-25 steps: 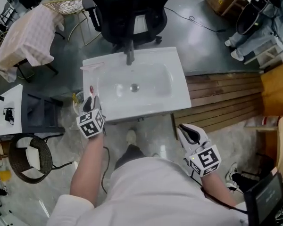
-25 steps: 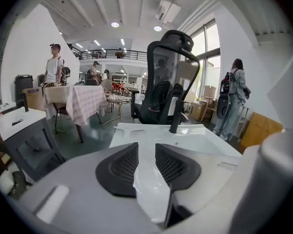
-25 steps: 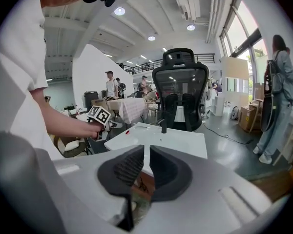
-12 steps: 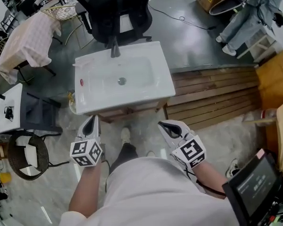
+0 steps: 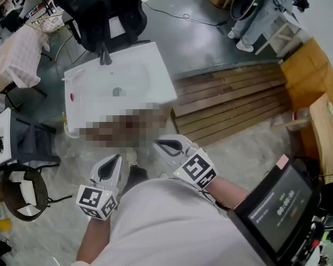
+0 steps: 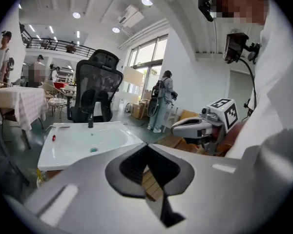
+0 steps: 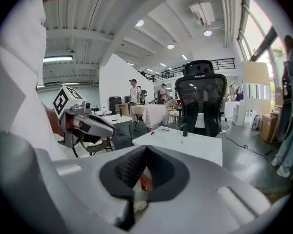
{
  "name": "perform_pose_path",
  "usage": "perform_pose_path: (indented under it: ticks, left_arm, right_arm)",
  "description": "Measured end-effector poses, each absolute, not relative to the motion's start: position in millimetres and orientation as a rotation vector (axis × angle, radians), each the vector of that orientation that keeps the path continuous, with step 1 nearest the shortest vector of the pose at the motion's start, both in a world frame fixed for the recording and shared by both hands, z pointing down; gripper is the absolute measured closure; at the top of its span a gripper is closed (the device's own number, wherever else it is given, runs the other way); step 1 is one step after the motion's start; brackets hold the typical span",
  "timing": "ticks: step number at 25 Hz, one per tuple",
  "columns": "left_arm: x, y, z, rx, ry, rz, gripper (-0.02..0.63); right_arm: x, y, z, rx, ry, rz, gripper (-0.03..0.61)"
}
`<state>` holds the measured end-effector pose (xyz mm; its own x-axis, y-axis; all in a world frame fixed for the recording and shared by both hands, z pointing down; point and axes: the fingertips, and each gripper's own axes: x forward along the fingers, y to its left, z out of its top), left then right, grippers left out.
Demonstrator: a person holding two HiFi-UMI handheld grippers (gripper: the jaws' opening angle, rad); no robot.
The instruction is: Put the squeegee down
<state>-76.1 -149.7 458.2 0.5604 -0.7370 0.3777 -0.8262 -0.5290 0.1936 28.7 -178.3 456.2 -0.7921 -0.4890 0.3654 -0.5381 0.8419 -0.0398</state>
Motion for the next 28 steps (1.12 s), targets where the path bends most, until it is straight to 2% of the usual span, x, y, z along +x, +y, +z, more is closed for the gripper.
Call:
perform_pose_path:
  ticks: [5, 28]
  left_arm:
    - [-59, -134, 459, 2.481, -1.233, 0.361, 0.606]
    - [-59, -140, 472, 2.438, -1.254, 0.378, 0.606]
  right_arm:
    - [29, -162, 451, 0.755, -2.687, 0.169, 0.575]
    - [33, -162, 458, 0.718, -2.679, 0.171, 0.577]
